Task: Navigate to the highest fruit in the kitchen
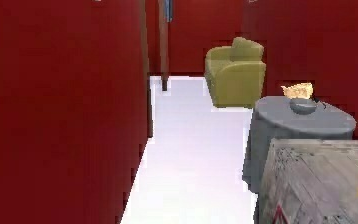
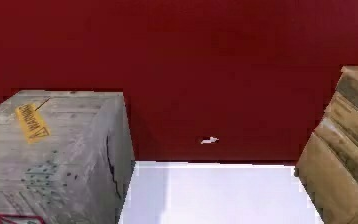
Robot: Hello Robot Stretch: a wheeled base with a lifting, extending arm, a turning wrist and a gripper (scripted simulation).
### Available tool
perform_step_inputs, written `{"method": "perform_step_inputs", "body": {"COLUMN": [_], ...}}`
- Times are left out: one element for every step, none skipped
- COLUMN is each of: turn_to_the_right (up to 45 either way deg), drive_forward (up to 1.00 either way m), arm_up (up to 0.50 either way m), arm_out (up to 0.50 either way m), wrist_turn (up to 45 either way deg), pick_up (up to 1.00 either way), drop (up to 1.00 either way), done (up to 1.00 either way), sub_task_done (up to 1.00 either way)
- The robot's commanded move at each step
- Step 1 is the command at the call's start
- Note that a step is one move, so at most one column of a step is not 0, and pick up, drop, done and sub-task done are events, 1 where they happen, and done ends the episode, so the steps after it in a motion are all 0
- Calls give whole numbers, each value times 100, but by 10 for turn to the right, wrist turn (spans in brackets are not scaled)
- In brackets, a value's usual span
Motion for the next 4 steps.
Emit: {"method": "perform_step_inputs", "body": {"turn_to_the_right": [0, 0, 30, 0], "drive_forward": [100, 100, 0, 55], "arm_up": [0, 0, 0, 0], "arm_out": [0, 0, 0, 0], "wrist_turn": [0, 0, 0, 0], "pick_up": [0, 0, 0, 0], "drop": [0, 0, 0, 0], "done": [0, 0, 0, 0], "sub_task_done": [0, 0, 0, 0]}}
